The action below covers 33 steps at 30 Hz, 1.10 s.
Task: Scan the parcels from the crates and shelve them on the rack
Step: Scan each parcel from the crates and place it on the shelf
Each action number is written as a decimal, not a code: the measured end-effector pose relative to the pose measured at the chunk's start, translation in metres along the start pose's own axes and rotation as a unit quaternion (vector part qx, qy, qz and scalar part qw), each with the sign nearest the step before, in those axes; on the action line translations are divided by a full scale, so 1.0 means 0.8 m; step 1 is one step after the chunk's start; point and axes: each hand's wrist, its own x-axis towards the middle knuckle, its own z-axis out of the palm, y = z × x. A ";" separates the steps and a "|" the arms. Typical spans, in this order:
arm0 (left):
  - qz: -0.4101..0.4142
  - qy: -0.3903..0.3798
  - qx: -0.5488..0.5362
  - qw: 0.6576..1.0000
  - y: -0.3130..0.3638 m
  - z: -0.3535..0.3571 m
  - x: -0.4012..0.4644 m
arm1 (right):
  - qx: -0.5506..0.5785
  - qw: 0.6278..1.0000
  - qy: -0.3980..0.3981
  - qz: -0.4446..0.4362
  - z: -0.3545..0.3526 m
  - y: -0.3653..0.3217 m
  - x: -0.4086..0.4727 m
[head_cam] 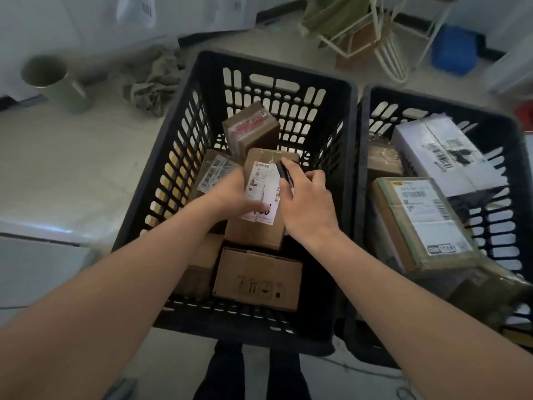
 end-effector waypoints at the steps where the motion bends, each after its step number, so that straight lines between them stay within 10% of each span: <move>1: -0.008 -0.009 -0.028 1.000 0.002 0.002 0.002 | 0.002 1.000 0.001 -0.002 -0.001 0.000 0.000; 18: -0.064 -0.129 -0.241 0.960 0.014 -0.013 -0.021 | 0.075 0.997 0.005 -0.014 -0.033 -0.005 -0.013; 33: 0.103 0.081 -0.090 0.987 0.065 -0.099 -0.104 | 0.043 0.995 -0.045 -0.082 -0.099 -0.033 -0.053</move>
